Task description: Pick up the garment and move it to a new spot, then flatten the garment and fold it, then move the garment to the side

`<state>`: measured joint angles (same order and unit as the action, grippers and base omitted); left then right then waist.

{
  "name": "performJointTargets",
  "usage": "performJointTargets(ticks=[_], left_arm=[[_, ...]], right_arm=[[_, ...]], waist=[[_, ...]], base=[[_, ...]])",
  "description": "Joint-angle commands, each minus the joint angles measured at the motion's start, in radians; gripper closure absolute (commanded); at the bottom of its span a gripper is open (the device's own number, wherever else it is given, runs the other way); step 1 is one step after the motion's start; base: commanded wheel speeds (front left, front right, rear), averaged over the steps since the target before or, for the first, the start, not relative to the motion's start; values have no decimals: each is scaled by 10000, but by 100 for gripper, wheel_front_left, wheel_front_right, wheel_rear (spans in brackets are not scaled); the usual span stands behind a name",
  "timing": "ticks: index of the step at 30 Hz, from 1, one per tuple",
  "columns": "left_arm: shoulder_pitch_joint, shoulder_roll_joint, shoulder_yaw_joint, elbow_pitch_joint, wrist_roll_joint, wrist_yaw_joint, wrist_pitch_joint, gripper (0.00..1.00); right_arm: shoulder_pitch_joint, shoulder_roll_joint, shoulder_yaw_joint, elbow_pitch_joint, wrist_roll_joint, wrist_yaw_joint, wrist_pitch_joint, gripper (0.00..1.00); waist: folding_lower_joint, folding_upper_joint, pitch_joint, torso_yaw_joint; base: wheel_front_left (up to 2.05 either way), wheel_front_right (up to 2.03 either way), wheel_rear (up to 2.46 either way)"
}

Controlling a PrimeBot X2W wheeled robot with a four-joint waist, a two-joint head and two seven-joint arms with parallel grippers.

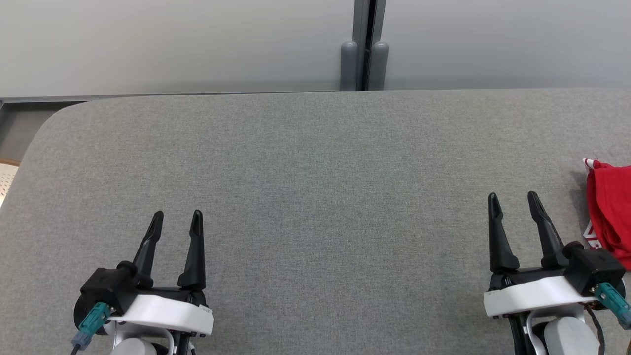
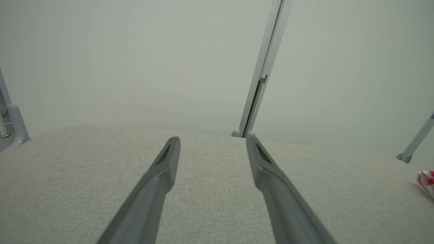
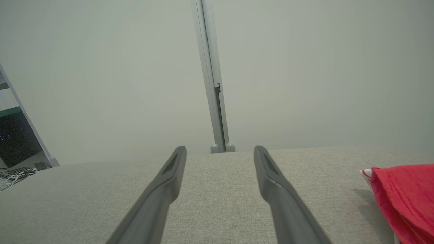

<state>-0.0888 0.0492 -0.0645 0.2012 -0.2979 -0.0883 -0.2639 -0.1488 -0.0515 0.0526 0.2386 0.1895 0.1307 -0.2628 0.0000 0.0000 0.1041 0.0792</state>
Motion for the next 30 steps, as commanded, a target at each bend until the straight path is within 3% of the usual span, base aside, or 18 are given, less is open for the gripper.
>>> performJointTargets(ticks=[1, 16, 17, 20, 30], left_arm=[[-10, 33, 23, 17, -45, -34, 1, 0], [115, 33, 49, 160, -241, -84, 1, 0], [42, 0, 18, 182, -201, -66, 0, 100], [130, -44, -12, 418, -277, -68, 30, 100], [74, -5, 202, 421, -2079, -118, 513, 100]], right_arm=[[-77, -11, -11, 4, -48, -1, -22, 0], [14, -2, 46, 182, 53, -1, -22, 0], [9, 8, 39, 153, 27, 2, 0, 100], [169, 32, 41, 370, 104, 2, 18, 100], [201, -14, -140, 313, 2100, 2, 494, 100]], waist=[[0, 0, 1, 3], [0, 0, -67, 19], [0, 0, -69, 18], [0, 0, -75, 16], [0, 0, -151, -51]], base=[[0, 0, 0], [0, 0, 0], [0, 0, 0], [0, 0, 0], [0, 0, 0]])
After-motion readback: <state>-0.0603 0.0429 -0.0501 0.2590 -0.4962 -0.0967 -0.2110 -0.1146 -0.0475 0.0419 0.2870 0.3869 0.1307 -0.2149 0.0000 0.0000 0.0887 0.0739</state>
